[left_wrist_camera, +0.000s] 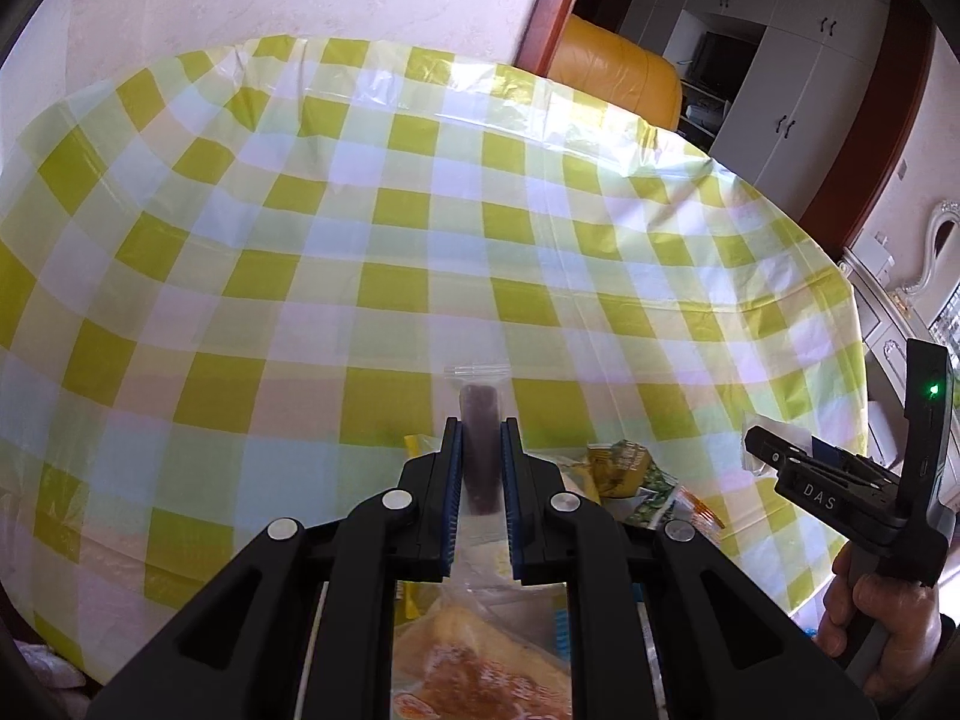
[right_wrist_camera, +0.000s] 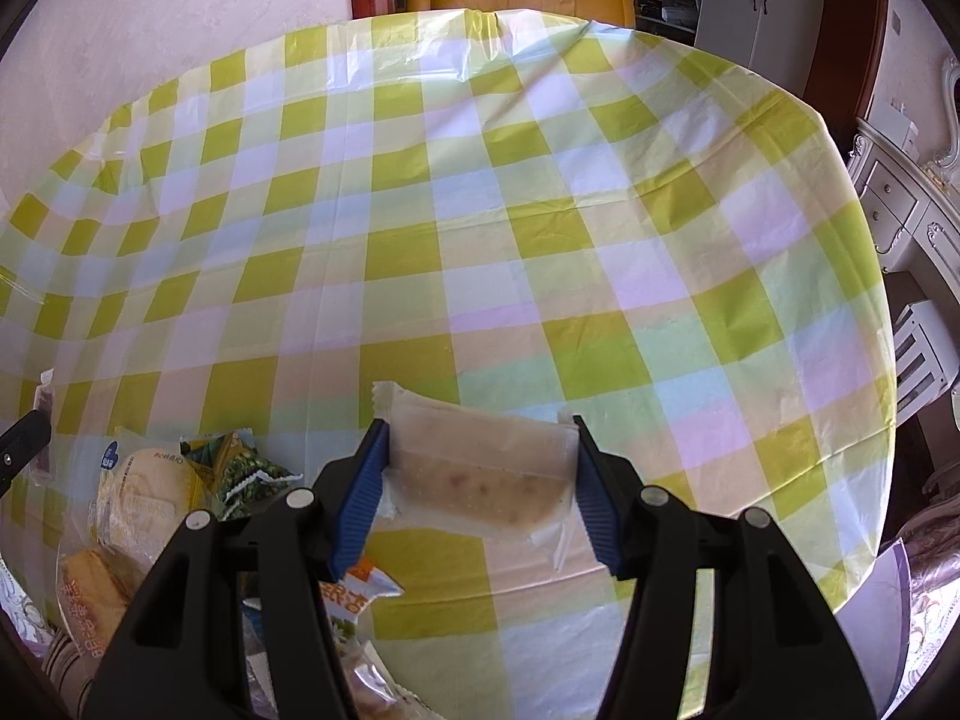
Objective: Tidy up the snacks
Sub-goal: 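Carry both packs over the white box and open both grippers to release them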
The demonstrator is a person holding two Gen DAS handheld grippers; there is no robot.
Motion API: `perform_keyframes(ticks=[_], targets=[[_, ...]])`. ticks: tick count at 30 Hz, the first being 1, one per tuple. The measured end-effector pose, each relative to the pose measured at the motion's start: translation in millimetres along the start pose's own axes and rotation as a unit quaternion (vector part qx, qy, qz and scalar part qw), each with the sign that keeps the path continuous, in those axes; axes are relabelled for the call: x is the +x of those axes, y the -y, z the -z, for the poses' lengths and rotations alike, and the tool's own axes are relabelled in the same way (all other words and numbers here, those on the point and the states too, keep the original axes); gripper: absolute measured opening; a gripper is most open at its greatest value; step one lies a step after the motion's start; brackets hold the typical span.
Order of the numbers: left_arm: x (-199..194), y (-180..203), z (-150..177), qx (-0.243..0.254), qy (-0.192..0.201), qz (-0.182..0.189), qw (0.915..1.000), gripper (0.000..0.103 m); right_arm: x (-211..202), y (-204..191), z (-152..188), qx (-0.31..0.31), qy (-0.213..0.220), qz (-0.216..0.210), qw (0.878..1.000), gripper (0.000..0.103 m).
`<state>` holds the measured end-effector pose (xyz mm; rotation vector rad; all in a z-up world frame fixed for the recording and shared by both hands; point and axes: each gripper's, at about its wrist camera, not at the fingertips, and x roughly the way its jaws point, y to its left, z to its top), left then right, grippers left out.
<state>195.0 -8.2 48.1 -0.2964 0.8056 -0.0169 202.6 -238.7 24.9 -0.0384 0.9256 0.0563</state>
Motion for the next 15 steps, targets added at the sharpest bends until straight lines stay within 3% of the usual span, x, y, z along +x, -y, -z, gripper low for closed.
perform_keyframes(ticks=[15], targets=[[2, 117, 42, 0.085, -0.044, 0.085, 0.9917, 0.013, -32, 79, 58, 0.046, -0.014, 0.031, 0.998, 0.058]])
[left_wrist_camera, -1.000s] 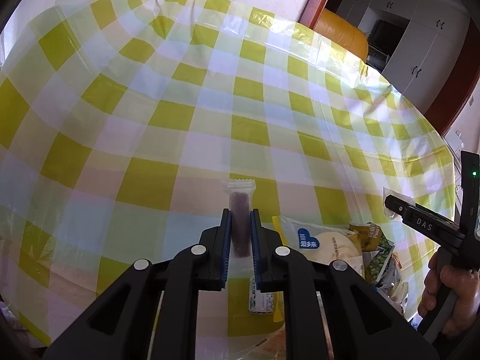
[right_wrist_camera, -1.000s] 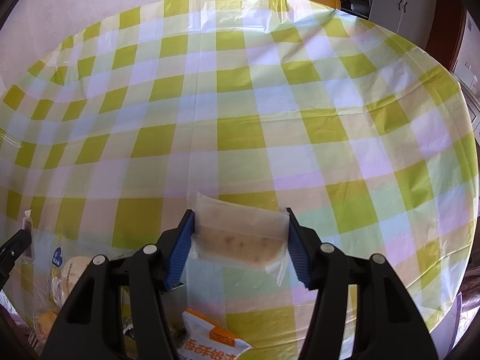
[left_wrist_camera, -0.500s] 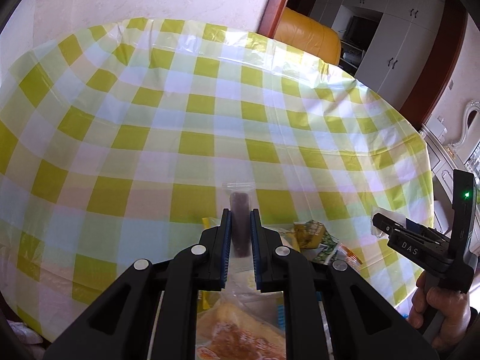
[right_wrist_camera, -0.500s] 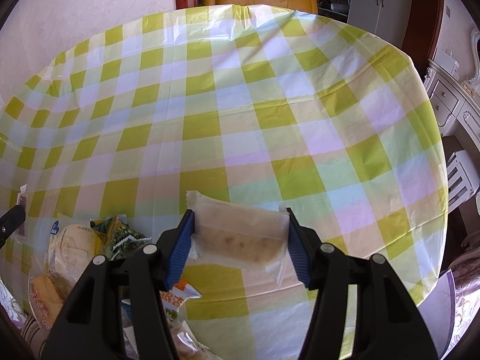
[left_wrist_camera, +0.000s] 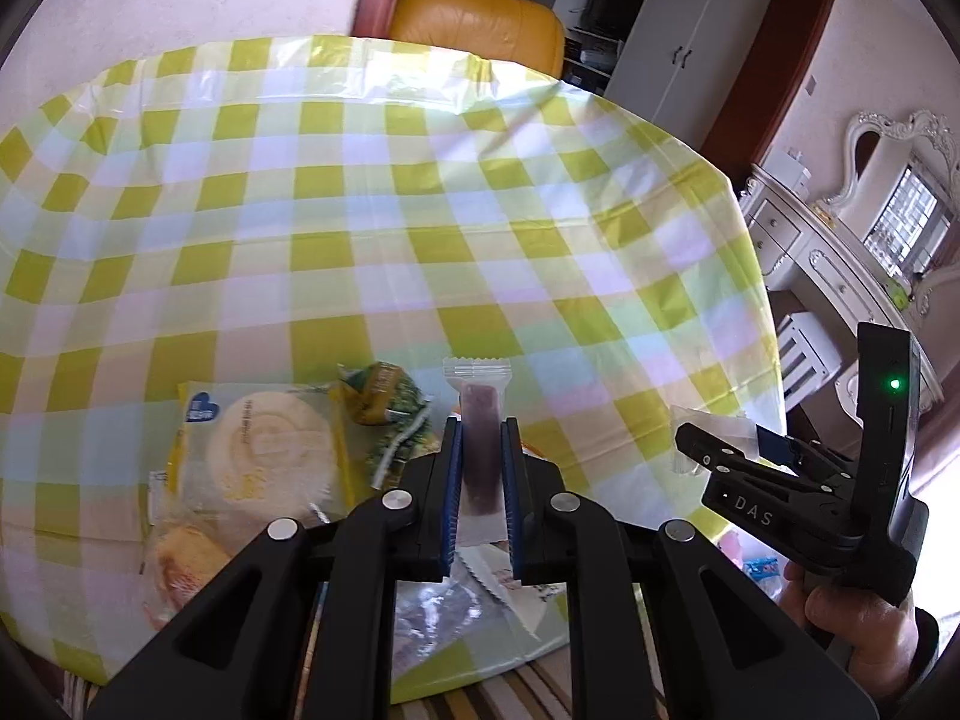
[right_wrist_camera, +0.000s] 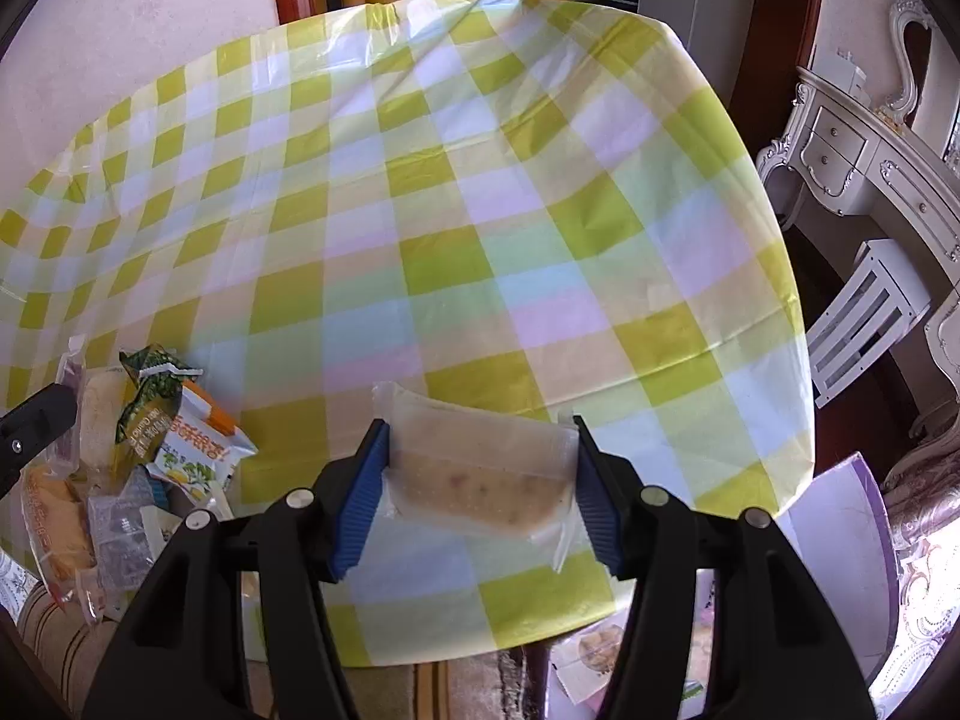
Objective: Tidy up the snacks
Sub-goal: 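Carry both packs over the white box and open both grippers to release them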
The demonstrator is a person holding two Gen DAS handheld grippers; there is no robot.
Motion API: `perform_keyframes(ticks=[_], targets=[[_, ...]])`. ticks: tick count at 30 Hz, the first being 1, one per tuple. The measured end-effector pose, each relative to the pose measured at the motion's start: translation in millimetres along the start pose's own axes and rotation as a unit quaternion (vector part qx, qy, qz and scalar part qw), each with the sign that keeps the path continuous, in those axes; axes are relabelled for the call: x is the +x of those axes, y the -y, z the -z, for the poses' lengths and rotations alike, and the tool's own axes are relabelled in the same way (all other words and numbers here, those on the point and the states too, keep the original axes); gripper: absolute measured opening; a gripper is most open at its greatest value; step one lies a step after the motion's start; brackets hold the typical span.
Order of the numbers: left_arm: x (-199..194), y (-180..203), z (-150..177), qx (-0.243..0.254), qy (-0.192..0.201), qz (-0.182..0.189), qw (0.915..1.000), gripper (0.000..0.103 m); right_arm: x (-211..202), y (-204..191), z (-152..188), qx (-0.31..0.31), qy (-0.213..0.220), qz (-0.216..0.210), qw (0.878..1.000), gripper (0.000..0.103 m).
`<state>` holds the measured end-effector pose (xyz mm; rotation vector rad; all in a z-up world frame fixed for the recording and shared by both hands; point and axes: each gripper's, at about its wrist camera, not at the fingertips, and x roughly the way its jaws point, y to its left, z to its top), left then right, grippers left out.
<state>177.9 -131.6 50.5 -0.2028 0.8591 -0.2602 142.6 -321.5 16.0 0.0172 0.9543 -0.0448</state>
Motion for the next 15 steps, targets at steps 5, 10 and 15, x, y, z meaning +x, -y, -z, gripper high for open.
perform_keyframes(ticks=[5, 10, 15], targets=[[11, 36, 12, 0.029, -0.023, 0.025, 0.9990, 0.013, -8, 28, 18, 0.015, -0.003, 0.016, 1.000, 0.058], [19, 71, 24, 0.052, -0.047, 0.055, 0.9960, 0.013, -16, 56, 34, 0.030, -0.007, 0.030, 0.999, 0.059], [26, 104, 36, 0.077, -0.067, 0.080, 0.9916, 0.013, -23, 83, 48, 0.045, -0.009, 0.043, 0.998, 0.059]])
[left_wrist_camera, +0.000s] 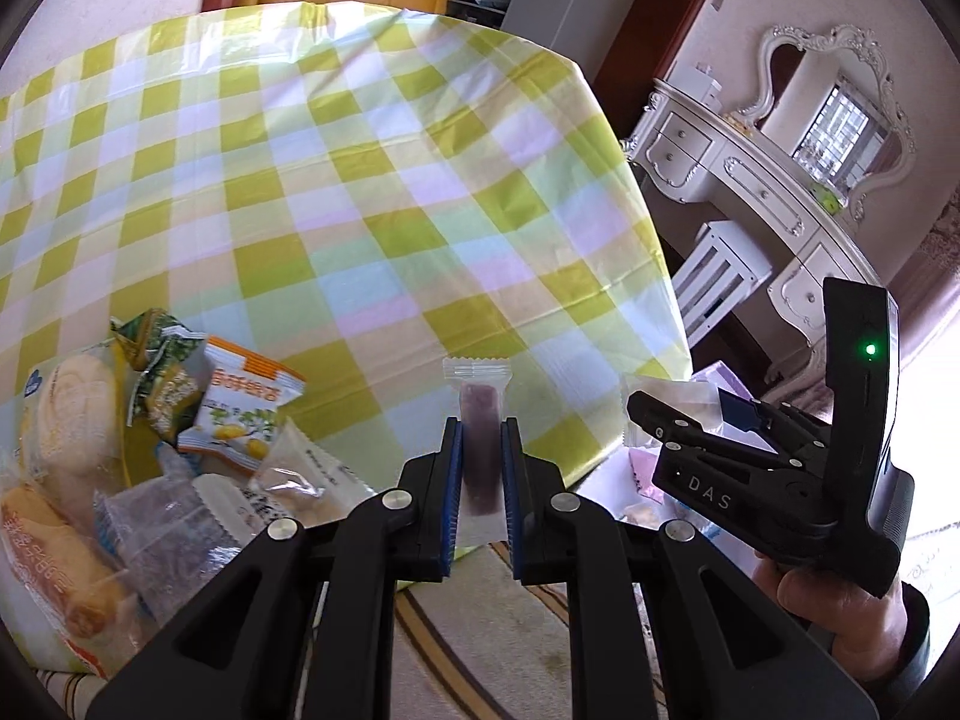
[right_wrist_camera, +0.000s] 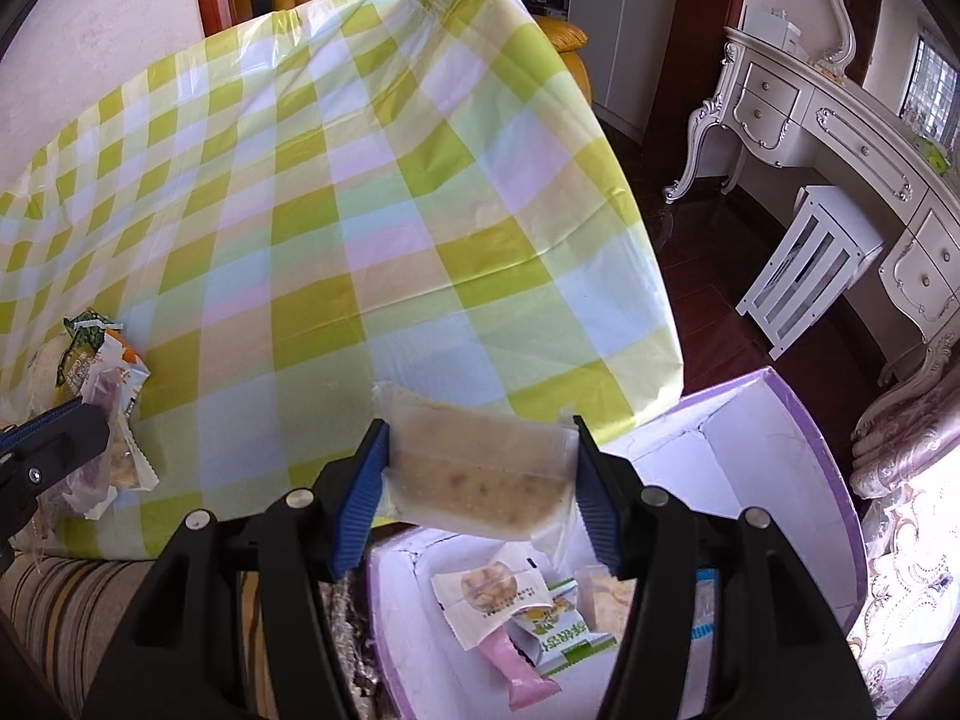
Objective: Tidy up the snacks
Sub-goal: 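Carry both packs over the white box and open both grippers to release them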
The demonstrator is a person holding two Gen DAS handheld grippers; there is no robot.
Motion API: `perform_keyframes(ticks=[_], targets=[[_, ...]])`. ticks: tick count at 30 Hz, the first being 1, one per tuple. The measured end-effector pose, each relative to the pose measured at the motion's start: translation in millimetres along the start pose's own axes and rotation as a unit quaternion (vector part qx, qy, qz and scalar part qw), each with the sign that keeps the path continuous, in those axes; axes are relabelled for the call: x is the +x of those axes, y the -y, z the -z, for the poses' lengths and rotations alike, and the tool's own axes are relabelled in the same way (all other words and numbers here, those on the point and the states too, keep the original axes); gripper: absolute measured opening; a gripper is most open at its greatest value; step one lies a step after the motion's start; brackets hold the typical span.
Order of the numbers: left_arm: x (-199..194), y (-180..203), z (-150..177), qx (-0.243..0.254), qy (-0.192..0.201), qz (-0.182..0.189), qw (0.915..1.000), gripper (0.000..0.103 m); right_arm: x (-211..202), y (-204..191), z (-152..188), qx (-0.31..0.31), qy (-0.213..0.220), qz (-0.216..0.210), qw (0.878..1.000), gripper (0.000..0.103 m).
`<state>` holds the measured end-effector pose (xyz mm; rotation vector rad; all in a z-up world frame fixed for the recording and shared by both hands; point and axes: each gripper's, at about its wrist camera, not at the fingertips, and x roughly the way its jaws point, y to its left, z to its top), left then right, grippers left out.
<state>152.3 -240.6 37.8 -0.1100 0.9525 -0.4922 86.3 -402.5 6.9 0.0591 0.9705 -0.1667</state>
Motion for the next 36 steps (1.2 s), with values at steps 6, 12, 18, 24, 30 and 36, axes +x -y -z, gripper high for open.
perform_keyframes(ticks=[6, 12, 18, 24, 30, 36], targets=[[13, 34, 6, 0.025, -0.023, 0.031, 0.9989, 0.013, -2, 26, 11, 0.016, -0.005, 0.021, 1.000, 0.059], [25, 63, 13, 0.053, -0.044, 0.050, 0.9963, 0.013, -4, 45, 21, 0.026, -0.008, 0.039, 0.999, 0.059], [33, 81, 17, 0.069, -0.058, 0.063, 0.9939, 0.013, -4, 61, 29, 0.035, -0.013, 0.055, 0.998, 0.059], [39, 92, 20, 0.076, -0.070, 0.076, 0.9917, 0.013, -4, 76, 36, 0.048, -0.018, 0.065, 0.997, 0.060], [42, 98, 22, 0.079, -0.079, 0.087, 0.9899, 0.013, -3, 87, 40, 0.061, -0.023, 0.074, 0.995, 0.062], [44, 100, 22, 0.078, -0.084, 0.094, 0.9890, 0.018, -3, 91, 42, 0.066, -0.025, 0.081, 0.994, 0.064]])
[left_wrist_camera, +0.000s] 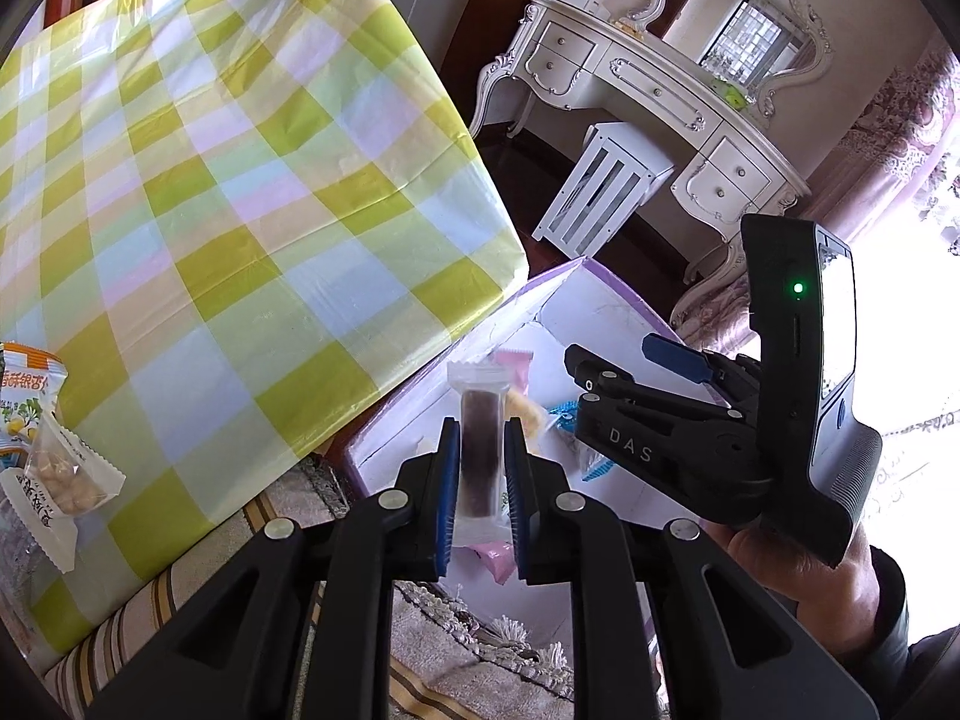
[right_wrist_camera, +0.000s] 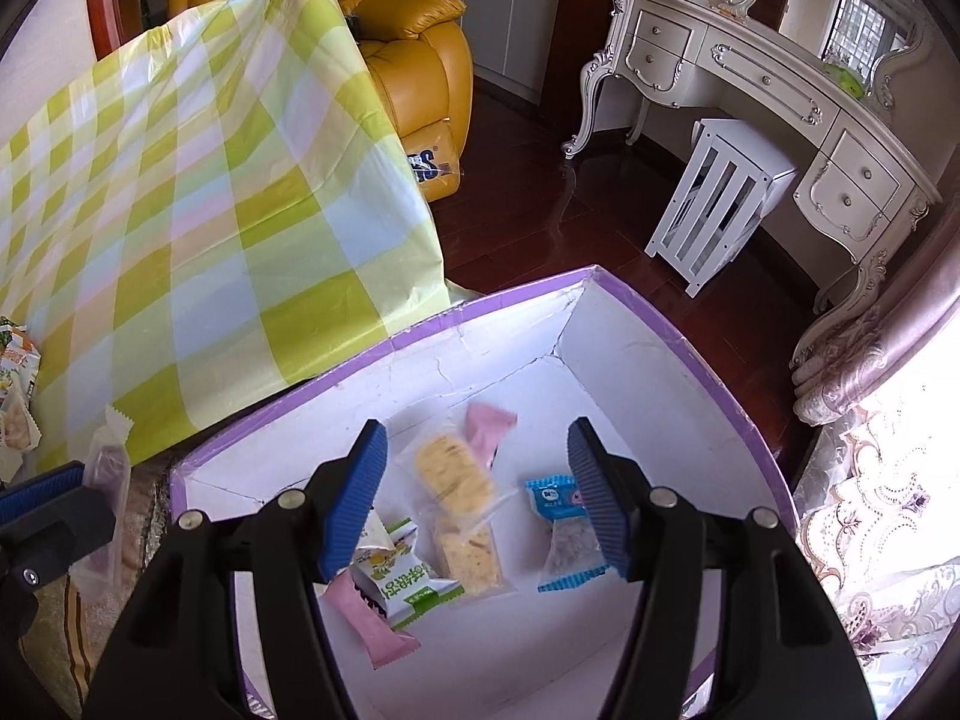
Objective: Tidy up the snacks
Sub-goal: 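Carry both packs over the white box and open both grippers to release them, then return both tools over the snacks on the table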
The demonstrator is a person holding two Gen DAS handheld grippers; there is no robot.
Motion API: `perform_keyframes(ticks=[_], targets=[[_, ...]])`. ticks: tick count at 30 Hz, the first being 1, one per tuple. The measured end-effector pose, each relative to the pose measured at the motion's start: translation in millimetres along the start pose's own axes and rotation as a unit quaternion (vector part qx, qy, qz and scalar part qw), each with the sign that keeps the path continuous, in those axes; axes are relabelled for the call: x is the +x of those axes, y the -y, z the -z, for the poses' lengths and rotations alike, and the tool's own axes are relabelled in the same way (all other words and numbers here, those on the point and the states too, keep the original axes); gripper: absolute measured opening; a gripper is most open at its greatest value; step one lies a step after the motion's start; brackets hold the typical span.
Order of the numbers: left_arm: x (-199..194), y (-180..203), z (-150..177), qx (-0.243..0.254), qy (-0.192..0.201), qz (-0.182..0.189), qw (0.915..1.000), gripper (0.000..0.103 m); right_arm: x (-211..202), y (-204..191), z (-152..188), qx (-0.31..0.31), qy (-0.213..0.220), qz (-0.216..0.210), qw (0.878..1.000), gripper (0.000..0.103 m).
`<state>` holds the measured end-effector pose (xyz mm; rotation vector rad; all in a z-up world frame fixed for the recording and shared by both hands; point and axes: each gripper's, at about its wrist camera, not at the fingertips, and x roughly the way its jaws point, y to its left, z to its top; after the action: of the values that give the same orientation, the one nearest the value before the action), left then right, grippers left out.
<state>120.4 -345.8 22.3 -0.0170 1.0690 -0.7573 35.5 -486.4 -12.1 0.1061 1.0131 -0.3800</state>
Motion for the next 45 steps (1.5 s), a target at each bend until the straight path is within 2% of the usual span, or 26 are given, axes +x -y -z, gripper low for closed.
perform_keyframes(ticks=[3, 5, 7, 18, 22, 32, 39, 45], targets=[[-2, -2, 0, -0.004, 0.004, 0.001, 1.0000, 0.033, 0, 0, 0, 0.003, 0.000, -0.002, 1.000, 0.072], [-3, -1, 0, -0.005, 0.008, 0.000, 1.0000, 0.039, -2, 0, 0, 0.005, 0.002, -0.006, 1.000, 0.076], [-4, -2, 0, -0.005, 0.010, -0.001, 0.9999, 0.042, -3, -2, -1, 0.006, 0.002, -0.009, 1.000, 0.076], [-24, -14, 4, -0.019, 0.032, -0.027, 0.9990, 0.048, -21, -15, -4, 0.008, 0.010, -0.041, 0.999, 0.077], [-34, -24, 8, -0.026, 0.041, -0.040, 0.9980, 0.052, -27, -28, -4, -0.002, 0.010, -0.055, 0.998, 0.077], [-66, -63, 26, -0.073, 0.061, -0.055, 0.9940, 0.053, -42, -69, -6, -0.022, 0.006, -0.100, 0.995, 0.078], [-100, -95, 50, -0.117, 0.079, -0.080, 0.9868, 0.054, -50, -109, -1, -0.055, -0.004, -0.130, 0.990, 0.078], [-130, -122, 75, -0.160, 0.095, -0.108, 0.9766, 0.054, -51, -135, 0, -0.077, -0.013, -0.147, 0.986, 0.078]])
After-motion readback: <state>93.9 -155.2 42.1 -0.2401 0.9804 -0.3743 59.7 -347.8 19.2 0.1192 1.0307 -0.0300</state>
